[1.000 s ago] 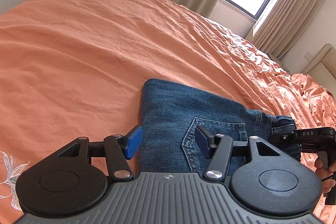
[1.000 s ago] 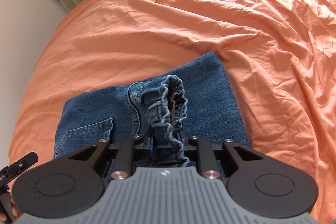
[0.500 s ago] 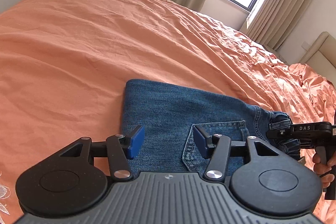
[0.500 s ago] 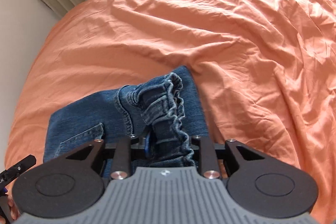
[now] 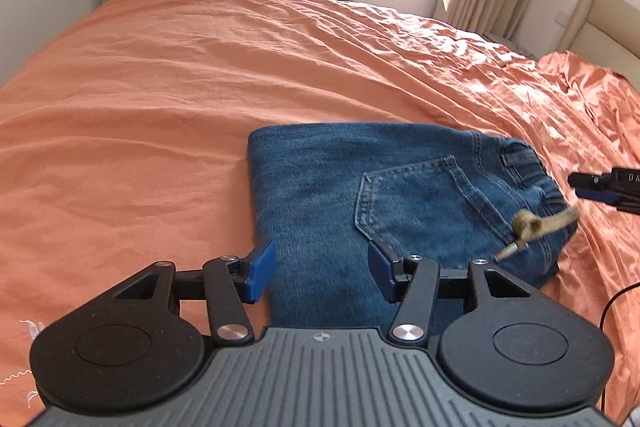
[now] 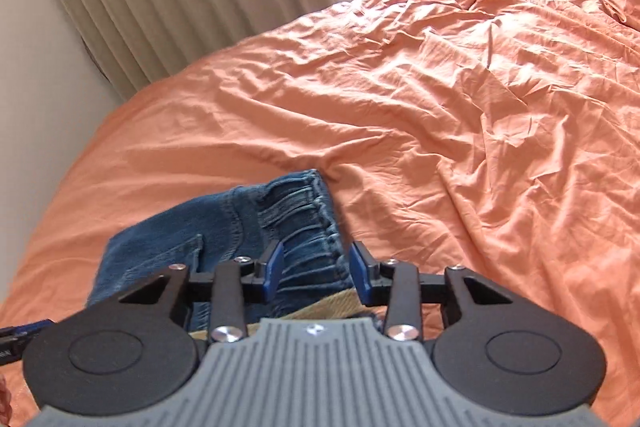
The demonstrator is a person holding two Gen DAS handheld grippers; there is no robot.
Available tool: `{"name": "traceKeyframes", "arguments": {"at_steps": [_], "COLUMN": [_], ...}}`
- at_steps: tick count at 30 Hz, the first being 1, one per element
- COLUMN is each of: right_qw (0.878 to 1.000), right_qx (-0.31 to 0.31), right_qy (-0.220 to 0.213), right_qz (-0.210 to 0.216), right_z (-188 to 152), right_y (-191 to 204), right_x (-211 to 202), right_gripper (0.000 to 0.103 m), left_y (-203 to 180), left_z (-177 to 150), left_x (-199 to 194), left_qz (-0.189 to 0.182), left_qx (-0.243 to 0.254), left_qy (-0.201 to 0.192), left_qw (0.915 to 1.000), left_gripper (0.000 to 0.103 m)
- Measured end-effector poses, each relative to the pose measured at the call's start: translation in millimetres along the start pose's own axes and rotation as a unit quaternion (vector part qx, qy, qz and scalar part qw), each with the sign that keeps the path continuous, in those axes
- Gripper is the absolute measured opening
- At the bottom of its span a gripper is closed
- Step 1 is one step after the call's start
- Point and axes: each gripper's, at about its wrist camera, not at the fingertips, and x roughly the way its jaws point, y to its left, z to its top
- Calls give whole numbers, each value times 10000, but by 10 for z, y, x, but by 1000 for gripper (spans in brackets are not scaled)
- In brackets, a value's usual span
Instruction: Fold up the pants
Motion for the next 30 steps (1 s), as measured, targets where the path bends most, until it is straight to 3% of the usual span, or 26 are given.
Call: {"name": "traceKeyframes", "arguments": {"at_steps": [5,11,17,18,20,23,24,25,28,30], "right_qw": [9981,9977,9980,9979,9975,9974,9976,9978,9985,9992], "right_qx": [-140,-443,-411,-427,-515,-576,-581,-570,-476,-379], "right_qy": [-512,-420,-363,-366,-386,-345,-315,-272,-177,-45], "right_qz": [309,283,314,315,295,248,229,200,208,150], "right_z": [-376,-505,-535,-533,-524,-516,-515,-510,-501,-505], "right_y": [171,192,98,100,108,99,93,80,21,-18], "right_x": [-65,149,227,231,239,284,302,318,312,328], "right_gripper": [35,35,33,33,33,33,33,31,24,18], "left_y": [-235,-550,-733,-778,-891,-1060,-1084,-1071,-894,-829], "left_z": [-302,-731,-969,-989,-1046,-1128,-1155,-1175,-1181,-1194], "left_x": [-263,-223,127,156,230,363,400,399,254,160], "left_qz": [264,784,1672,1786,2084,2416,2527,2544,2398,2253], "left_qx": [758,1715,2295,2441,2899,3640,3891,4061,4081,4020], "left_qy": [182,496,336,249,127,105,205,280,385,362], "left_qw": [9966,9808,9582,9528,9340,8995,8856,8773,8800,8868], "left_gripper": [65,71,56,56,53,46,34,32,26,21]}}
